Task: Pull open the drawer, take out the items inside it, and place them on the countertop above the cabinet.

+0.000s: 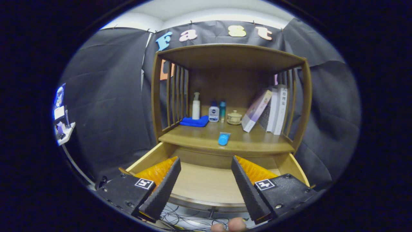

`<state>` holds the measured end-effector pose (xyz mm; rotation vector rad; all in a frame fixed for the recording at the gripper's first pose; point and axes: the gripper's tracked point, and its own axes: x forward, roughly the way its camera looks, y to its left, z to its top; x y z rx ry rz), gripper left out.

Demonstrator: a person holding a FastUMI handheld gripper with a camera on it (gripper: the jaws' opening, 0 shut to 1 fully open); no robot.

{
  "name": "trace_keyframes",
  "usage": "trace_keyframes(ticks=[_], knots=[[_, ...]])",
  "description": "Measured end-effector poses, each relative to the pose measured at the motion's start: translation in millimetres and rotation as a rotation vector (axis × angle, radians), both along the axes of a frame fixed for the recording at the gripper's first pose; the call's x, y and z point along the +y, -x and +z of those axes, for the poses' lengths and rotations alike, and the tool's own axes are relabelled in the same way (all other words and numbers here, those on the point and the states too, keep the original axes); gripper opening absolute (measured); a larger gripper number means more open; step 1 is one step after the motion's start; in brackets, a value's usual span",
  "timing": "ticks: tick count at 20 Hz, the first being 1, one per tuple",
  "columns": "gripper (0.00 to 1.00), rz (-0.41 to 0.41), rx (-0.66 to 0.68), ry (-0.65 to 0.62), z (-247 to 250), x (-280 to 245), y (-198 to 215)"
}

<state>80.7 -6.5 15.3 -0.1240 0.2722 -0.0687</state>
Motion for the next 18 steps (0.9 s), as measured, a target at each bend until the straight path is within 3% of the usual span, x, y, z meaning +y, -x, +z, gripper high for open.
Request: trace_keyframes(ticks=[10, 18], knots=[[1.00, 0.026, -0.079, 0.021, -80.0, 3.7, 44.1], [1.00, -0.078, -0.083, 0.003, -129.2, -17.6, 48.0]])
